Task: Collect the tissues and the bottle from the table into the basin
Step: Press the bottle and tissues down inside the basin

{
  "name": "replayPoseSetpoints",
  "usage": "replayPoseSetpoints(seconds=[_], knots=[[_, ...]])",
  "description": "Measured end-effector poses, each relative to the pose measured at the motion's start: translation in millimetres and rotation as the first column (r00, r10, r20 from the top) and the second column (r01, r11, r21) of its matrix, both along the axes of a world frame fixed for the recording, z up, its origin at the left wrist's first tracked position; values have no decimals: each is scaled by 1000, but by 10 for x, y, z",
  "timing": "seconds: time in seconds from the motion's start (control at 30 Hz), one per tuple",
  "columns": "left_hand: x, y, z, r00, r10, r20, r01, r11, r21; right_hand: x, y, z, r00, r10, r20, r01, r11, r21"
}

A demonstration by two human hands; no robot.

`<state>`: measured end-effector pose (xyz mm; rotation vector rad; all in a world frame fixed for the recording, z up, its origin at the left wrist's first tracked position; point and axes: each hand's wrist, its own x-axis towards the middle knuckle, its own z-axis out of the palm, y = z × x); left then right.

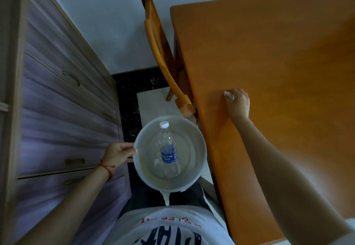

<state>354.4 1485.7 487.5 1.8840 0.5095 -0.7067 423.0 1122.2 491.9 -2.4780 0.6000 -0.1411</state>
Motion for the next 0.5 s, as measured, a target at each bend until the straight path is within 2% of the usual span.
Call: replayPoseSetpoints(seconds=[0.13,0.23,0.33,0.5], knots=[[-20,-8,-4,1000,13,-27,-14,1000,-15,-369,433,212,962,38,269,-56,997,58],[-40,0,-15,999,8,-36,-8,1000,-16,-770,914,295,924,147,352,-206,969,138],[-71,10,-8,999,8,-48,-9,1000,-28,-1163,1317,228,913,267,310,-340,917,210],[-116,5,20,998,44,-44,-46,998,-45,-1456,1640,124,889,446,108,-458,847,271]])
